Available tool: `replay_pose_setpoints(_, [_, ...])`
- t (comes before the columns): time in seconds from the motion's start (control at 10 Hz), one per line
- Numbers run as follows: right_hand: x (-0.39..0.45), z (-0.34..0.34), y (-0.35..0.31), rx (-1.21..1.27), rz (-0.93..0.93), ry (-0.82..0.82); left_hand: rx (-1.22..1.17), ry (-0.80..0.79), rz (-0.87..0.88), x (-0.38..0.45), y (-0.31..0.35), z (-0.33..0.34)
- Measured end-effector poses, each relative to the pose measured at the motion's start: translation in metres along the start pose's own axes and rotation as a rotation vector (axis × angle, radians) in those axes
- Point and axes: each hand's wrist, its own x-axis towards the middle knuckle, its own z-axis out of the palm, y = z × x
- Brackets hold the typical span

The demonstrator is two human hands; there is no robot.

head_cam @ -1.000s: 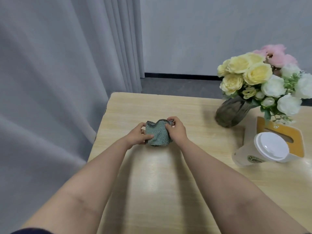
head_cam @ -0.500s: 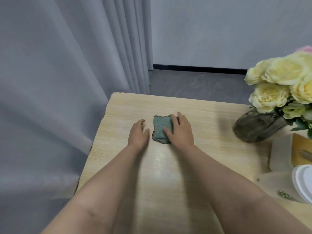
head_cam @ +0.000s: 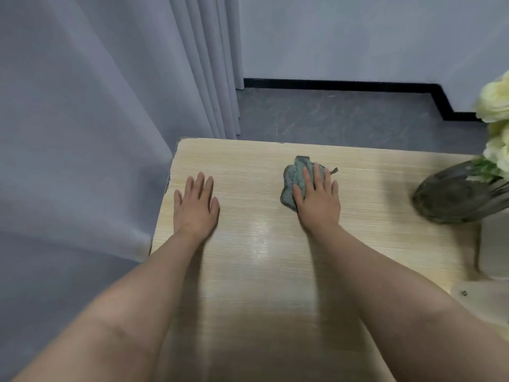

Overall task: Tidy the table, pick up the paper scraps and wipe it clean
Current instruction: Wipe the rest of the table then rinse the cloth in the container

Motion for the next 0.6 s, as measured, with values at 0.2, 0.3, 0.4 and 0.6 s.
replay_pose_setpoints(0.2, [-0.002,0.015,-0.039,0.102,0.038,0.116,-0.032,0.009,0.055,0.003,-0.013,0.017])
replay_pose_setpoints(0.3, [0.002,0.016,-0.042,0.147,0.037,0.174,-0.041,0.044,0.06,0.002,-0.014,0.022])
replay_pose_setpoints(0.4, [0.009,0.011,-0.028,0.174,-0.017,0.176,-0.057,0.057,0.067,0.002,-0.015,0.023])
replay_pose_setpoints(0.6, [0.022,0.006,-0.011,0.336,0.177,0.287,-0.048,0.064,0.062,0.003,-0.013,0.023])
